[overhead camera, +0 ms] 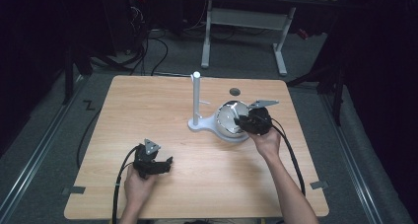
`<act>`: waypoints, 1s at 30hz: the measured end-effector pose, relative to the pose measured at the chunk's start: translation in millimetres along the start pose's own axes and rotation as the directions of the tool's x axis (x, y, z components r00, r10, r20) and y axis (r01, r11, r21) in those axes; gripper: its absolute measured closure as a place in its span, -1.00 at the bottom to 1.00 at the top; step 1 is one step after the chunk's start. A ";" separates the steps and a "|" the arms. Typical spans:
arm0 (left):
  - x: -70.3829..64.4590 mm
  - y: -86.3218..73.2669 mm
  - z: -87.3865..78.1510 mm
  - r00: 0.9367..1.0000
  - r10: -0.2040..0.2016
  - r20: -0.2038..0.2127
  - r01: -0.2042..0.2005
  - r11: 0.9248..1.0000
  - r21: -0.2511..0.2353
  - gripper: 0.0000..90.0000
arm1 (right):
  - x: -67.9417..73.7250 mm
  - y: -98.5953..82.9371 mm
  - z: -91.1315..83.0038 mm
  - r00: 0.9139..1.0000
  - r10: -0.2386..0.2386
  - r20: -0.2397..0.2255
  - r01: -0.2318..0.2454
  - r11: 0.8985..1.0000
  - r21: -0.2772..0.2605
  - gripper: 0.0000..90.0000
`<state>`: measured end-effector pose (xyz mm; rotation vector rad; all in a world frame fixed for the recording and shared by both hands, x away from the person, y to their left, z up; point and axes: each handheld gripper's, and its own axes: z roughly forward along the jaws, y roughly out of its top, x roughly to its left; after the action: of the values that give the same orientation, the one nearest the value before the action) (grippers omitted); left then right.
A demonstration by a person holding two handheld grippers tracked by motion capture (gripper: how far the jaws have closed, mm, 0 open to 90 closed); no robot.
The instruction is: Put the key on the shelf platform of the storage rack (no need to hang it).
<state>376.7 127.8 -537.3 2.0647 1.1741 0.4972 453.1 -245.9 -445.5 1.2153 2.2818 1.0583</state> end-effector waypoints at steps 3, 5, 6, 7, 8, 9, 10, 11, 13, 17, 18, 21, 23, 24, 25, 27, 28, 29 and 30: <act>0.0 0.0 0.0 1.000 0.000 0.000 0.000 1.000 0.000 -0.59 | -1.0 -2.0 3.5 1.000 0.010 -0.011 -0.010 1.000 0.010 0.62; 0.0 0.0 0.0 1.000 0.000 0.000 0.000 1.000 0.000 -0.59 | -0.9 -2.9 4.7 1.000 0.016 -0.012 -0.015 1.000 0.013 0.62; 0.0 0.0 0.0 1.000 0.000 0.000 0.000 1.000 0.000 -0.59 | -0.8 -3.1 4.8 1.000 0.017 -0.013 -0.017 1.000 0.012 0.61; 0.0 0.0 0.0 1.000 0.000 0.000 0.000 1.000 0.000 -0.59 | -0.5 -3.1 4.6 1.000 0.019 -0.014 -0.019 1.000 0.017 0.58; 0.0 0.0 0.0 1.000 0.000 0.000 0.000 1.000 0.000 -0.59 | -0.3 -3.3 4.7 1.000 0.020 -0.013 -0.020 1.000 0.019 0.54; 0.0 0.0 0.0 1.000 0.000 0.000 0.000 1.000 0.000 -0.59 | -0.5 -3.3 4.8 1.000 0.021 -0.011 -0.021 1.000 0.023 0.48; 0.0 0.0 0.0 1.000 0.000 0.000 0.000 1.000 0.000 -0.59 | -1.7 -4.2 5.2 1.000 0.029 -0.008 -0.029 0.999 0.020 0.41; 0.0 0.0 0.0 1.000 0.000 0.000 0.000 1.000 0.000 -0.59 | -1.7 -4.2 5.2 1.000 0.029 -0.008 -0.029 0.999 0.020 0.41; 0.0 0.0 0.0 1.000 0.000 0.000 0.000 1.000 0.000 -0.59 | -1.9 -6.2 3.3 0.999 0.042 -0.007 -0.042 0.999 0.013 0.27; 0.0 0.0 0.0 1.000 0.000 0.000 0.000 1.000 0.000 -0.59 | -3.4 -10.4 -1.5 0.998 0.067 -0.011 -0.067 0.998 -0.018 0.16; 0.0 0.0 0.0 1.000 0.000 0.000 0.000 1.000 0.000 -0.59 | -4.3 -11.7 -3.4 0.996 0.083 -0.016 -0.083 0.996 -0.023 0.13; 0.0 0.0 0.0 1.000 0.000 0.000 0.000 1.000 0.000 -0.59 | -6.6 -13.4 -7.3 0.996 0.088 -0.011 -0.088 0.996 -0.030 0.13; 0.0 0.0 0.0 1.000 0.000 0.000 0.000 1.000 0.000 -0.59 | -7.9 -14.0 -12.7 0.996 0.083 0.005 -0.083 0.995 -0.046 0.13; 0.0 0.0 0.0 1.000 0.000 0.000 0.000 1.000 0.000 -0.59 | -8.0 -13.9 -15.8 0.996 0.084 0.008 -0.084 0.995 -0.054 0.13; 0.0 0.0 0.0 1.000 0.000 0.000 0.000 1.000 0.000 -0.59 | -8.0 -13.5 -19.0 0.996 0.086 0.008 -0.086 0.995 -0.058 0.12; 0.0 0.0 0.0 1.000 -0.001 0.000 0.001 1.000 0.000 -0.59 | -8.0 -12.6 -24.9 0.997 0.077 0.018 -0.075 0.994 -0.073 0.12; 0.0 0.0 0.0 1.000 0.000 0.000 0.000 1.000 0.000 -0.59 | -7.8 -12.4 -30.6 0.996 0.083 0.027 -0.081 0.993 -0.088 0.12; 0.0 0.0 0.0 1.000 0.000 0.000 0.000 1.000 0.000 -0.59 | -8.1 -12.7 -32.6 0.996 0.089 0.026 -0.087 0.992 -0.093 0.12; 0.0 0.0 0.0 1.000 -0.001 0.000 0.001 1.000 0.000 -0.59 | -8.7 -13.0 -34.2 0.995 0.091 0.030 -0.088 0.992 -0.095 0.10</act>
<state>376.8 127.8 -537.3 2.0645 1.1749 0.4971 430.3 -273.1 -433.0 1.2980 2.1447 1.1537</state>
